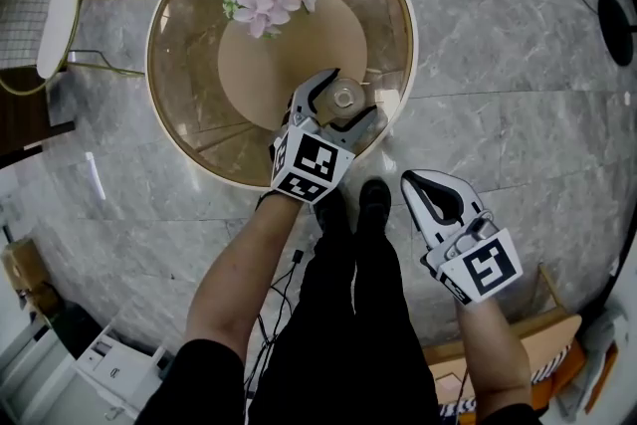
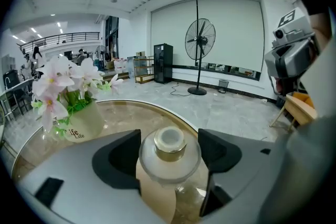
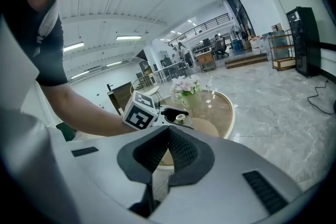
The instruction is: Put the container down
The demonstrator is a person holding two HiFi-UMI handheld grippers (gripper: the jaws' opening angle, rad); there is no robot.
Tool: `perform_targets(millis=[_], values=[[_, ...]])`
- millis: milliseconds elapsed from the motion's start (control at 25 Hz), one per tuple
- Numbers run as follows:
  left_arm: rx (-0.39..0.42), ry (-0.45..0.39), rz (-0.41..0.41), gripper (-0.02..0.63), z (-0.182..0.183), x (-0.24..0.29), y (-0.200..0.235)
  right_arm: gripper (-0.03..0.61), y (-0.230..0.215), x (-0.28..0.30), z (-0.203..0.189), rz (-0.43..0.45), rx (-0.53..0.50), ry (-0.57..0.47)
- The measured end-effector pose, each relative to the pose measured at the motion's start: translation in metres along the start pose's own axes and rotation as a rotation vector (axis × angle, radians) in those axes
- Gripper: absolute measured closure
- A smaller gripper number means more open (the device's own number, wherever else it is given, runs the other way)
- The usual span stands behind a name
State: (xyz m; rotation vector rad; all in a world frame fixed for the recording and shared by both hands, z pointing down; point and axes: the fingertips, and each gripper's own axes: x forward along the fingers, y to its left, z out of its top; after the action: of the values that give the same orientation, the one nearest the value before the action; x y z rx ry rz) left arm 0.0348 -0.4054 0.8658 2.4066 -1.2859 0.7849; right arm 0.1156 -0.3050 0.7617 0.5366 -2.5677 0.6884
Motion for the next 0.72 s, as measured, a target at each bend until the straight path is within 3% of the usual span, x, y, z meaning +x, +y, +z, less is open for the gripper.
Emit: perform_targets(millis=[280,480,720], values=[[-0.053,-0.022,0.038,0.293,0.045,-0.068,-0.01,0.563,0.041,-0.028,0.045,0.021,-0.021,-0.014],[-0.013,-0.057,0.081,0.375,0.108,-0.134,-0.023,0.563,0.069,-0.055,0.102,0.025,-0.058,-0.057],[0.001,-0.069,0.072,0.498,0.165,-0.192,-0.029,0.563,0.094,-0.087,0.152,0.022,-0.078,-0.095]])
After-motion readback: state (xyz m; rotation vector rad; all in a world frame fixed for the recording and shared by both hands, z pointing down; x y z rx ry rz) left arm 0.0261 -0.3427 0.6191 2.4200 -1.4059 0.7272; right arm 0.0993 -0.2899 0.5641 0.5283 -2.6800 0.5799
